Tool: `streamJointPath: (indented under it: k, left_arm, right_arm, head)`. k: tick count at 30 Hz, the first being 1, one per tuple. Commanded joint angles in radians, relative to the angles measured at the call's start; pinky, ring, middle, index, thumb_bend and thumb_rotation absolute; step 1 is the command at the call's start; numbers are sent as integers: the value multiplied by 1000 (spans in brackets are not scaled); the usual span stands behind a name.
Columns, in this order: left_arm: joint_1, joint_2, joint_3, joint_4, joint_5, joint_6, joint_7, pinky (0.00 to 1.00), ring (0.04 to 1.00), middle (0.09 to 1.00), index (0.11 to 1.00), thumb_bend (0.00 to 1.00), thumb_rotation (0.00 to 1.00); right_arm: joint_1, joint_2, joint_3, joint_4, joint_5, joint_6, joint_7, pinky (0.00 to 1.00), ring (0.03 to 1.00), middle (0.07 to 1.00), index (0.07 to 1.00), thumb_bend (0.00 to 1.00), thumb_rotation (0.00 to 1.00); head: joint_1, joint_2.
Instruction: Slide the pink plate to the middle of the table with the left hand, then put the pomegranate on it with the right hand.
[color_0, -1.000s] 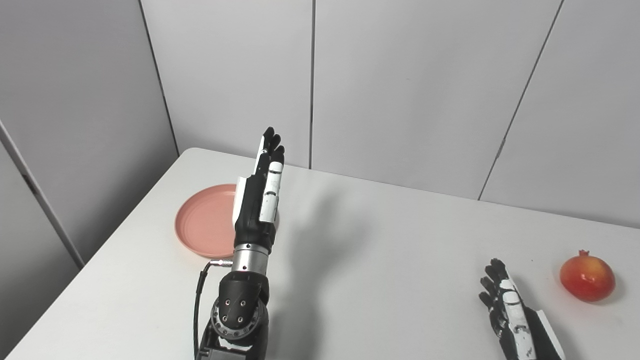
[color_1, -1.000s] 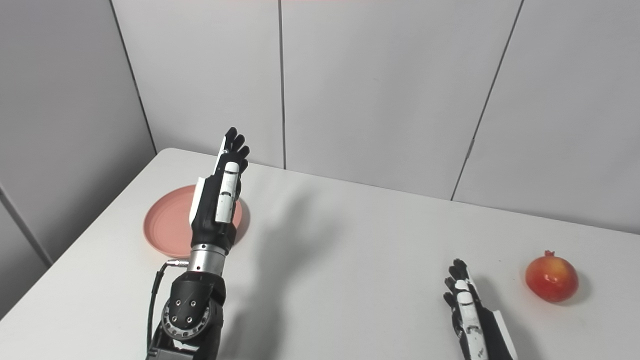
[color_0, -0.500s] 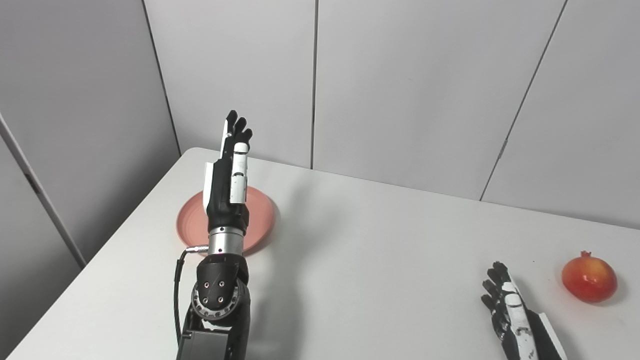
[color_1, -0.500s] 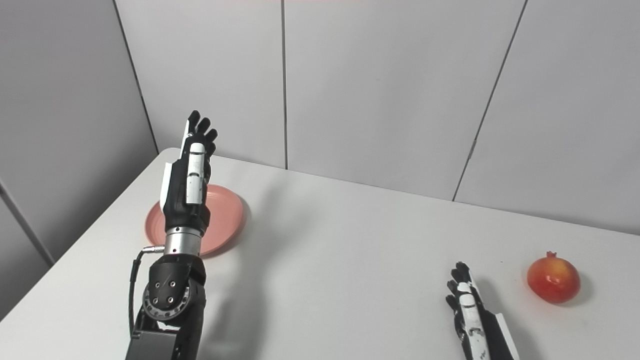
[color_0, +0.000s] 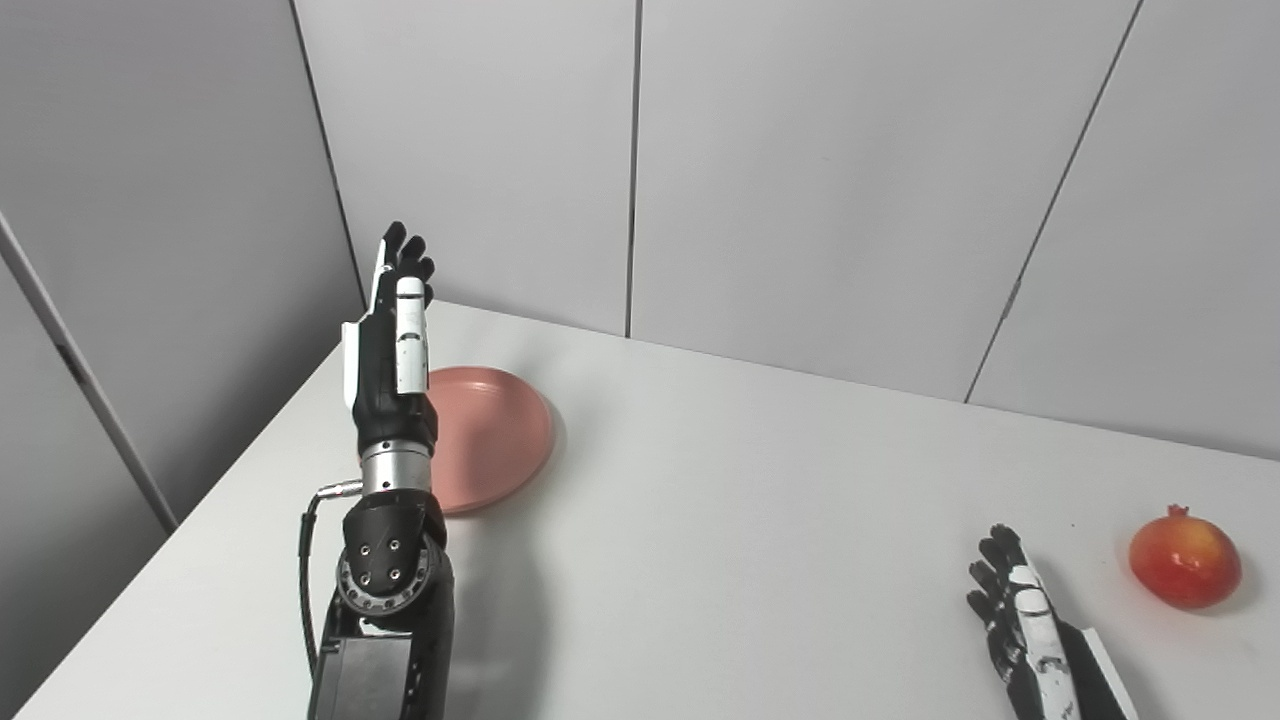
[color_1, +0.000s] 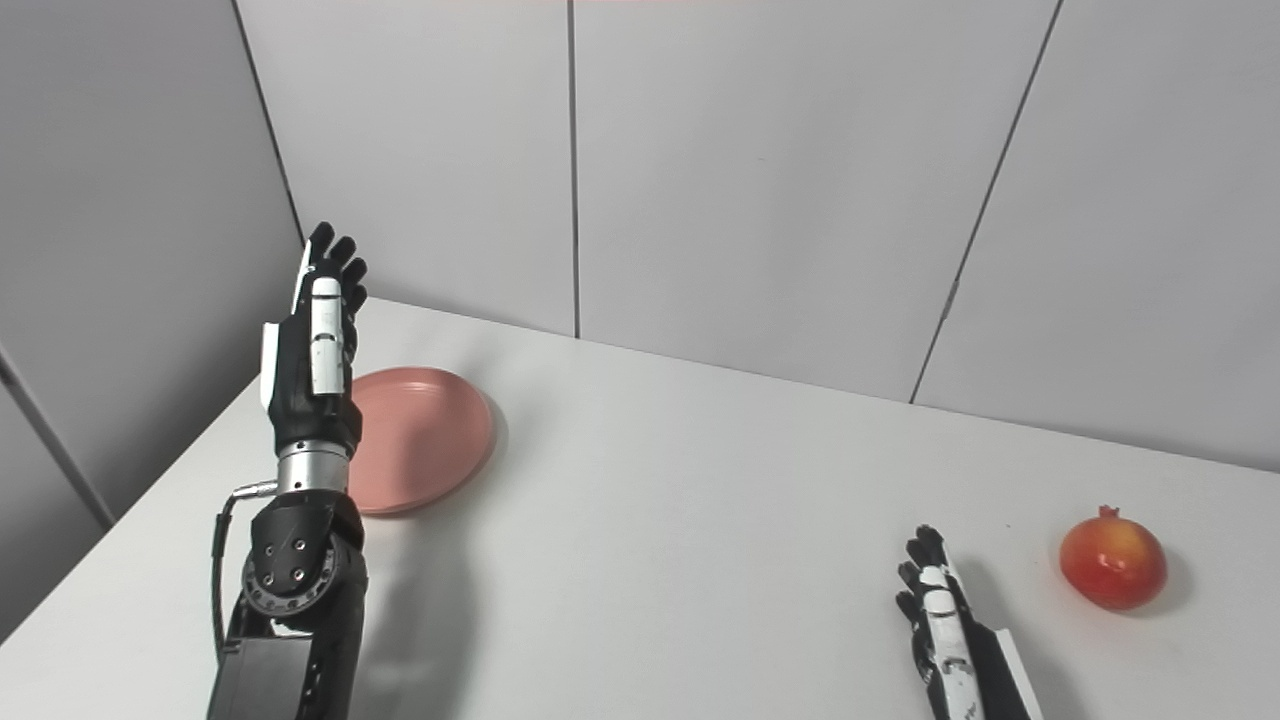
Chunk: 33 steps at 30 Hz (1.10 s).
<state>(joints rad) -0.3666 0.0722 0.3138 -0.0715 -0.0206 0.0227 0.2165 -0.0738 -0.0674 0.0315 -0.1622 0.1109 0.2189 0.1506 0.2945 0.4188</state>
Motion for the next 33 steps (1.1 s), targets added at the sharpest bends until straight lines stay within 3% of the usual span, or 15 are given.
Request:
streamJointPath:
  k: [1, 22, 33]
  left_arm:
    - [-49, 22, 11, -6, -14, -40, 16, 965, 944, 953, 940, 451, 1000]
    - [-38, 73, 70, 81, -71, -59, 41, 935, 923, 926, 905, 435, 1000]
    - [-29, 97, 102, 114, -144, -73, 23, 947, 933, 935, 908, 395, 1000]
  right_arm:
    - [-13, -6, -4, -28, 9, -40, 7, 1000, 1000, 1000, 997, 164, 1000]
    - [-10, -14, -3, -22, 5, -50, 11, 1000, 1000, 1000, 994, 165, 1000]
    - [-9, -17, -3, -26, 12, -45, 8, 1000, 1000, 1000, 995, 163, 1000]
  head:
    - [0, 1]
    - [18, -3]
    - [24, -3]
